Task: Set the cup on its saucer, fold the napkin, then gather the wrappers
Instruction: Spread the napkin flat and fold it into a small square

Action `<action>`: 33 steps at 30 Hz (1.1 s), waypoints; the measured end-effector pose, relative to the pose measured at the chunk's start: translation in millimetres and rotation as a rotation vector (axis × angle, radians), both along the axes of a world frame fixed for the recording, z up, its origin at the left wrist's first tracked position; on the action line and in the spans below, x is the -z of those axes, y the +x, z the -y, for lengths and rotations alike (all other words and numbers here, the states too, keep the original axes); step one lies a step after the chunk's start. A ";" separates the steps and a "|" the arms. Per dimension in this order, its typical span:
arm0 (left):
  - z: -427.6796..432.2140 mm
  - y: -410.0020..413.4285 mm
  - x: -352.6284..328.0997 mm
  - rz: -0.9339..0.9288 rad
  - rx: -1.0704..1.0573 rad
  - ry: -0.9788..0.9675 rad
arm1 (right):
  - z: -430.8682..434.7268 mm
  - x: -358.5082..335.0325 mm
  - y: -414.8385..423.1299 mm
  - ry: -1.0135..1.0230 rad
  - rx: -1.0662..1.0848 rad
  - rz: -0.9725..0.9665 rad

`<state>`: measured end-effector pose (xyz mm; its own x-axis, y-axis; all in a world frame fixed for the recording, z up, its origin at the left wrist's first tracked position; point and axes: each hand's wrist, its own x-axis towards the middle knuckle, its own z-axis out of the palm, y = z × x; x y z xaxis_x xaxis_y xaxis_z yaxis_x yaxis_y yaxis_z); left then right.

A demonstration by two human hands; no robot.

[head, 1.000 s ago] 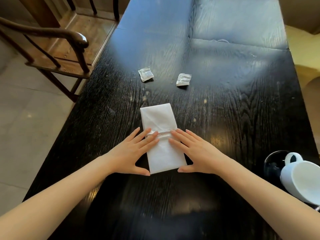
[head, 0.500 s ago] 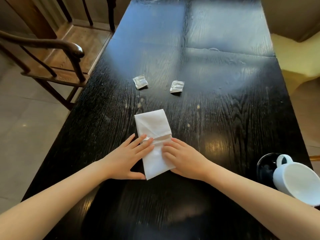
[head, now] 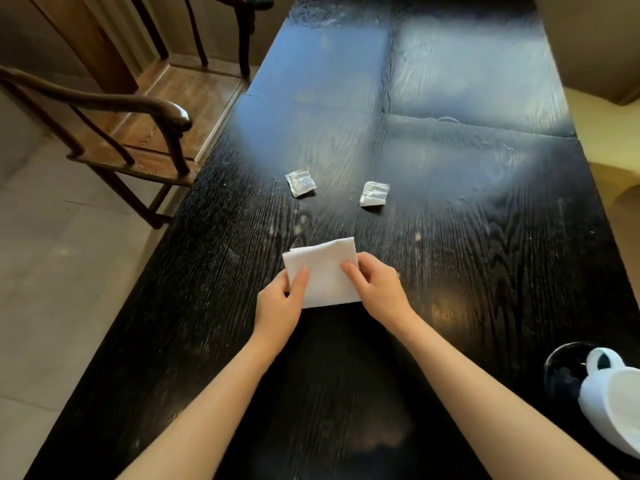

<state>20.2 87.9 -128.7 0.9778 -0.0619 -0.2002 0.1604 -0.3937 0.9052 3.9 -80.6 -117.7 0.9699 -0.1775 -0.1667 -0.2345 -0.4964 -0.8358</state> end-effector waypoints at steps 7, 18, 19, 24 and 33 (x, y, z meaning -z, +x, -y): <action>20.9 32.2 1.8 0.098 -0.083 0.292 | -35.7 12.4 16.4 -0.205 0.321 -0.016; 21.9 73.9 4.9 0.429 0.594 0.759 | -47.0 23.5 17.3 -0.800 0.287 -0.018; 23.4 79.5 1.6 0.421 0.625 0.787 | -46.8 23.1 17.6 -0.817 0.276 -0.012; 23.7 103.4 -10.1 0.215 0.735 0.743 | -42.7 24.0 16.7 -0.731 0.234 0.064; 12.1 106.5 -4.8 0.155 0.703 0.511 | -37.7 32.0 19.0 -0.599 0.238 0.070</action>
